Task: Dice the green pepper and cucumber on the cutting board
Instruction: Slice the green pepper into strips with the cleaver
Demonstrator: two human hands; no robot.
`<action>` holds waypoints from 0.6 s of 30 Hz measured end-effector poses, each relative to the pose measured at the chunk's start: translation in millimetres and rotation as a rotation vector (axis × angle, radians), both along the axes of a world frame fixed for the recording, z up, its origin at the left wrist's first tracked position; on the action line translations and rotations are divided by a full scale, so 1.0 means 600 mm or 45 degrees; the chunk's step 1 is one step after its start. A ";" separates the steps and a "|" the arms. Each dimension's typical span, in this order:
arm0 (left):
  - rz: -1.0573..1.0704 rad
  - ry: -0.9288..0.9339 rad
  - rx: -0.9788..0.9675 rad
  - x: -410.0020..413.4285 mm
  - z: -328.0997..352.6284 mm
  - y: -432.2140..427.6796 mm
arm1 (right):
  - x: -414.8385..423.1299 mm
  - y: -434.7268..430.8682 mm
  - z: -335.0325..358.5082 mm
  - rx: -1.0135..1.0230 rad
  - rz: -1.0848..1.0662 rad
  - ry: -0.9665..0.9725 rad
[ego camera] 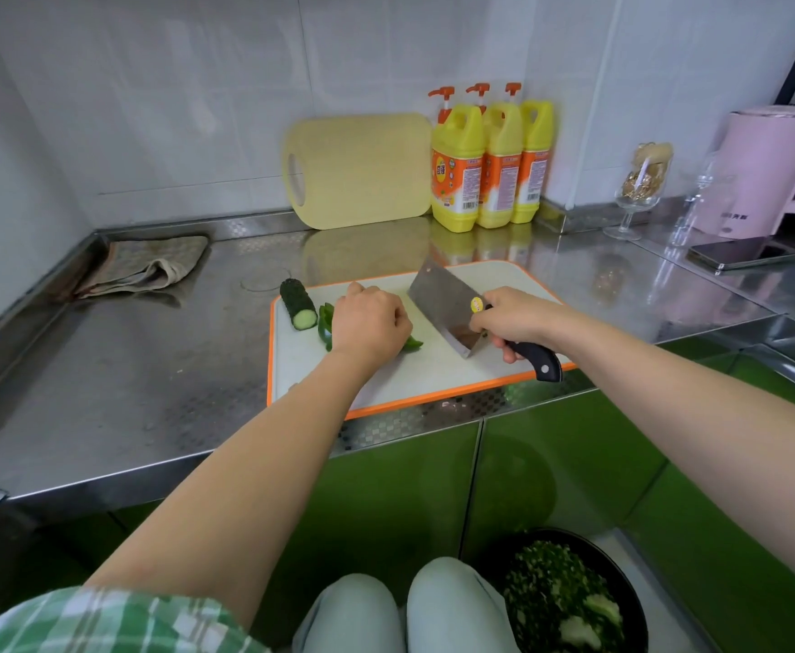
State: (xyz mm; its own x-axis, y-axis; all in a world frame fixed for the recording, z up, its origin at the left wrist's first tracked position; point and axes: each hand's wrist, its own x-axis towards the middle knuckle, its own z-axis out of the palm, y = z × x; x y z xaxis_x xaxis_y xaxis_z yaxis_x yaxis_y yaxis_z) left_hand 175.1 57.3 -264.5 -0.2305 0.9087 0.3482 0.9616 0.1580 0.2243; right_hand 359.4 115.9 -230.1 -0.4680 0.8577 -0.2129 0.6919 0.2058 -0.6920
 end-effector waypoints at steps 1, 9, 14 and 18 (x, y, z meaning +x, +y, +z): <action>0.000 0.013 -0.001 0.000 0.000 -0.001 | 0.005 0.007 -0.002 0.001 -0.042 0.002; -0.008 0.102 -0.077 0.003 0.007 0.002 | 0.036 0.027 0.009 0.106 -0.228 0.025; 0.001 0.115 -0.078 0.003 0.005 0.005 | 0.009 -0.001 0.005 -0.017 0.007 0.012; -0.003 0.119 -0.064 0.003 0.004 0.005 | 0.024 0.015 0.001 0.012 -0.146 0.004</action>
